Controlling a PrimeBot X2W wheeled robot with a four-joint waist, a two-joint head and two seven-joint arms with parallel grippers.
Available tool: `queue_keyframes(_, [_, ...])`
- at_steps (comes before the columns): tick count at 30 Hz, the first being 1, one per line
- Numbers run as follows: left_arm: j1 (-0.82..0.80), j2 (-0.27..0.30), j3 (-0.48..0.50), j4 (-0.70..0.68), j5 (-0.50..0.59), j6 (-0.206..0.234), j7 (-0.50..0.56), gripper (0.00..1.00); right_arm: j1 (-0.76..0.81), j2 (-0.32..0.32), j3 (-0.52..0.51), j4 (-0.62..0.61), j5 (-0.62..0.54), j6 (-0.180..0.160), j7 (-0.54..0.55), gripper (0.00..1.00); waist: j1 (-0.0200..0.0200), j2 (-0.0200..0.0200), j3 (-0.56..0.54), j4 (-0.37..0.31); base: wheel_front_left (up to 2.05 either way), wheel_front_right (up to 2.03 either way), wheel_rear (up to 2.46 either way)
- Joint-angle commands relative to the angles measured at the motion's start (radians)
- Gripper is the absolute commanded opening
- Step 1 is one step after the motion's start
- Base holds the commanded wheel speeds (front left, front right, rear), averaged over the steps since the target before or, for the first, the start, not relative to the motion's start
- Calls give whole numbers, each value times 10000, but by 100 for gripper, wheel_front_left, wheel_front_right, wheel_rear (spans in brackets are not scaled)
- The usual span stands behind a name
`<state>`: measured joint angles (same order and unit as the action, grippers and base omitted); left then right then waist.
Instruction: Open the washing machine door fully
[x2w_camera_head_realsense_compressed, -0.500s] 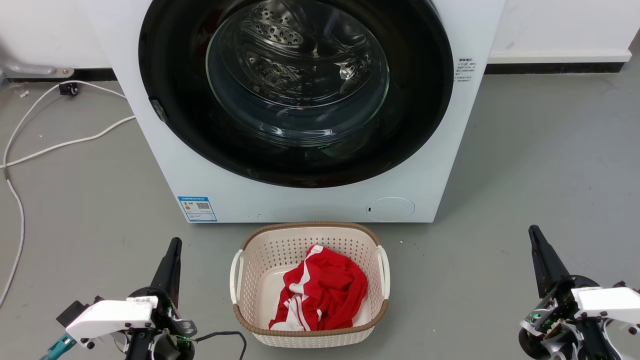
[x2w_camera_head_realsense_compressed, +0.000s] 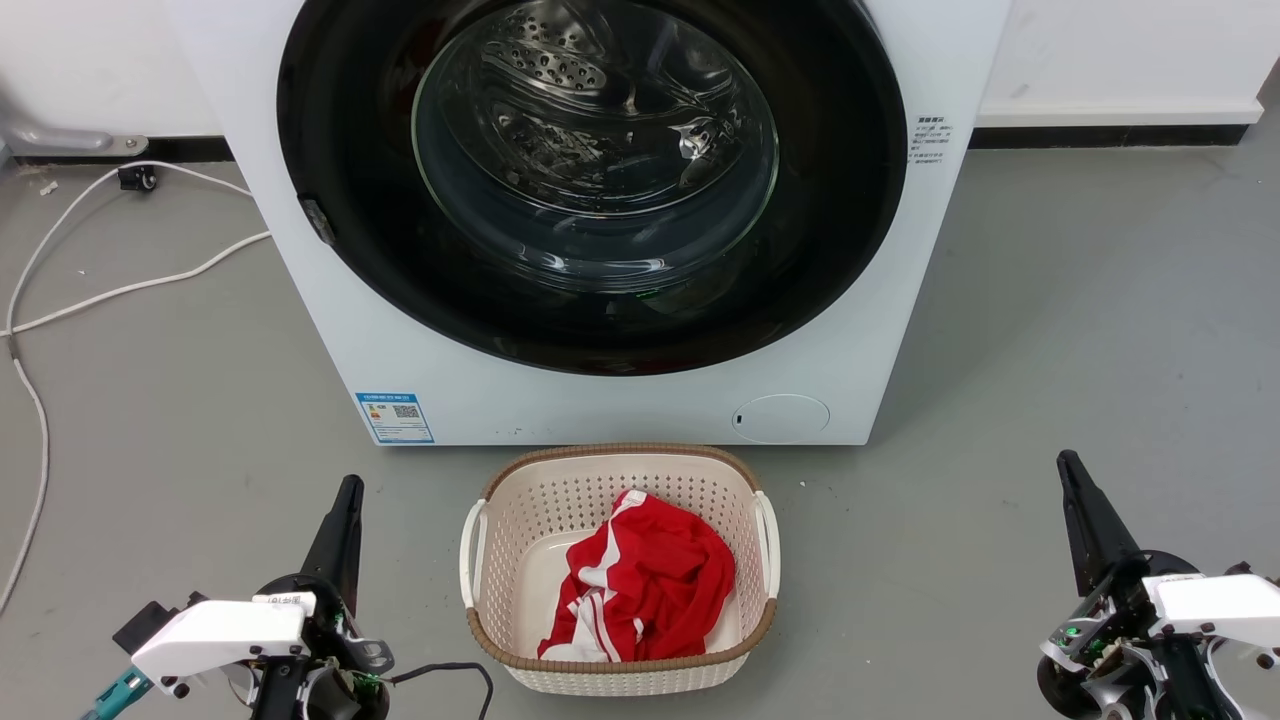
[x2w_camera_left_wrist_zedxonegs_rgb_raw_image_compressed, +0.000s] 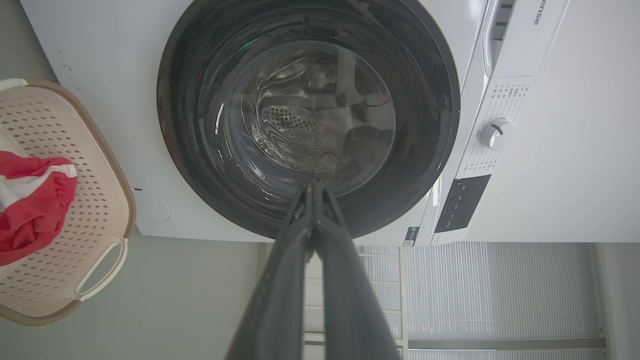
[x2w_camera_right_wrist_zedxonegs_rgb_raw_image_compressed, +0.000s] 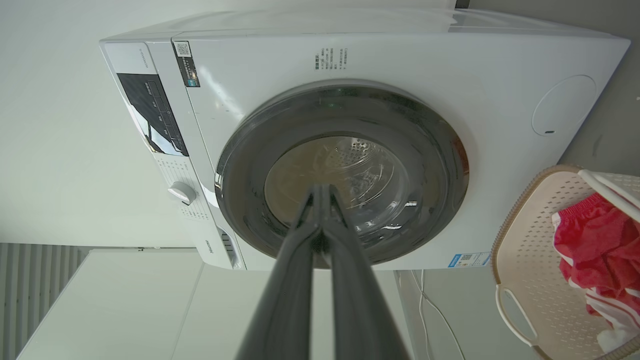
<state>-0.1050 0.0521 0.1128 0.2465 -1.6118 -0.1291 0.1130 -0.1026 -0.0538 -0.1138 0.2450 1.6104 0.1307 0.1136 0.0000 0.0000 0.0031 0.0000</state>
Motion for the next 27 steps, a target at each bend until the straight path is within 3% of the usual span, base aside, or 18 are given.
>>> queue_keyframes(1, [-85, -11, 34, 8, 49, -29, 30, 0, -120, 33, -12, 12, -31, 0, 11, 0, 0, 0, 0, 0, 0, 0, 0])
queue_keyframes(27, [-84, -14, 37, 8, 53, -29, 35, 0, -121, 36, -16, 13, -38, 0, 19, 0, 0, 0, 0, 0, 0, 0, 0])
